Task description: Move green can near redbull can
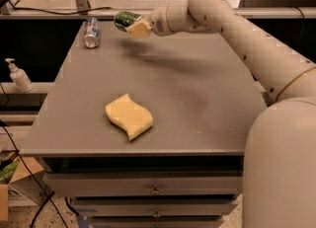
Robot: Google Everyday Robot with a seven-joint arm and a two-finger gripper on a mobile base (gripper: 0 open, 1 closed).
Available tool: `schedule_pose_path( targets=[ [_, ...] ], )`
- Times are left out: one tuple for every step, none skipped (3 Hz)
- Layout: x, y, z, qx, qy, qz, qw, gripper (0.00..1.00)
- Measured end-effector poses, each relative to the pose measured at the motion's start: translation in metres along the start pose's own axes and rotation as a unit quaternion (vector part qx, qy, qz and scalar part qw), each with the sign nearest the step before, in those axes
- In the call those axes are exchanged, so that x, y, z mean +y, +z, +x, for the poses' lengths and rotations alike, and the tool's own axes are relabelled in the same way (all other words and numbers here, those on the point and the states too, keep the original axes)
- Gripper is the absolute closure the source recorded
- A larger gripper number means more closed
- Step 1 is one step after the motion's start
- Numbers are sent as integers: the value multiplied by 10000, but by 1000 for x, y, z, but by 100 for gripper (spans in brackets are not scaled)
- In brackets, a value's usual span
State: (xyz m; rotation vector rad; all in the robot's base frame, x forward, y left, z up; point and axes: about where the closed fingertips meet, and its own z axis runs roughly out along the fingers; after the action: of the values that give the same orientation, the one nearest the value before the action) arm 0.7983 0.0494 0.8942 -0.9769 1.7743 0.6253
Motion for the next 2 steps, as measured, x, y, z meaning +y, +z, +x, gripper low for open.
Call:
schedule_pose_path(
  targets=[
    [27,26,0,123,-212,-333,9991,61],
    [41,47,9,295,-285,-471,9980,37]
  ],
)
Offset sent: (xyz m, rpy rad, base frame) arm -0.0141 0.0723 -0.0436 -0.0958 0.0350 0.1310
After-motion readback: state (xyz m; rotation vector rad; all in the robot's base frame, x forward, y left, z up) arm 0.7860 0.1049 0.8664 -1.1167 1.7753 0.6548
